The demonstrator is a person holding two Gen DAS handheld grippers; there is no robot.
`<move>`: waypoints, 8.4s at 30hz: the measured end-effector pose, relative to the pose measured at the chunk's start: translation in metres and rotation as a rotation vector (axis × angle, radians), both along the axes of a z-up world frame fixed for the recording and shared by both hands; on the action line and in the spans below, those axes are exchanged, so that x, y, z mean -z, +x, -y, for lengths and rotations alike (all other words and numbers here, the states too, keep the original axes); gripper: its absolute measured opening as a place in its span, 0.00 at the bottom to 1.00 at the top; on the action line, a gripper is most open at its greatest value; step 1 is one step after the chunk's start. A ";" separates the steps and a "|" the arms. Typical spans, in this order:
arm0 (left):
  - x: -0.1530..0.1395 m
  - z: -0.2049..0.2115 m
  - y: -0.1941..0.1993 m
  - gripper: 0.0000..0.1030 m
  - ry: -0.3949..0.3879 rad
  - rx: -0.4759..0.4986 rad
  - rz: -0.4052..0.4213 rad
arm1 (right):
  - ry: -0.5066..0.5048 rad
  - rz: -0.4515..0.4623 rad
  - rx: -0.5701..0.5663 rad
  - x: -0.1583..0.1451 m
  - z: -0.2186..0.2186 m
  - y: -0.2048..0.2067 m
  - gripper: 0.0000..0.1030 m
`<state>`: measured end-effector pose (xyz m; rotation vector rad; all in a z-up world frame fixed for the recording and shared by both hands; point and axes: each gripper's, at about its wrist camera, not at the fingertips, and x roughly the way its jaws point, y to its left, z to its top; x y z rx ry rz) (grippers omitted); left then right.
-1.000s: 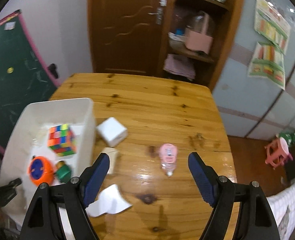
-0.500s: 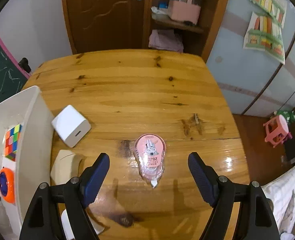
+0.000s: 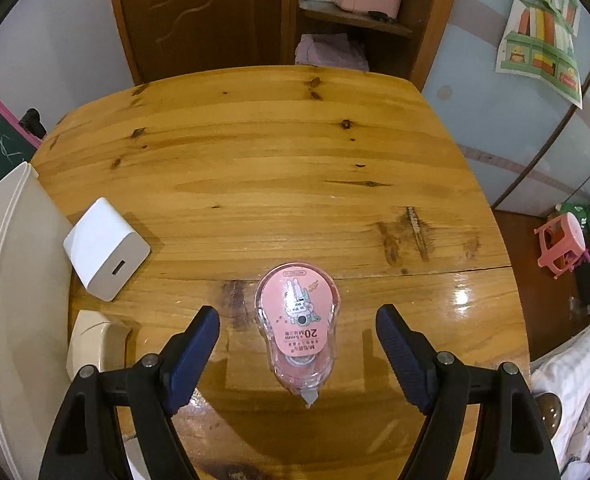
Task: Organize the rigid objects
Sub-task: 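Move the right gripper to the pink tape dispenser and grasp it, then carry the pink tape dispenser into the white tray and release it, then move the right gripper to the white cube charger and grasp it, then carry the white cube charger into the white tray and release it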
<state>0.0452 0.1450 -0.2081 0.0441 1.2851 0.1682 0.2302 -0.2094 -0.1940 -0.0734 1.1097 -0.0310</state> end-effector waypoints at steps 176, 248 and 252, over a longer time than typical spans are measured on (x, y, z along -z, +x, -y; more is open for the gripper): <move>0.001 -0.001 -0.002 0.28 0.028 -0.018 0.001 | -0.049 -0.116 -0.807 0.017 -0.134 0.053 0.63; -0.004 0.004 -0.003 0.27 0.051 0.021 0.008 | 0.005 -0.093 -0.559 -0.028 -0.207 -0.132 0.54; -0.004 0.005 -0.003 0.27 0.051 0.021 0.007 | -0.028 -0.091 -0.576 -0.024 -0.211 -0.132 0.54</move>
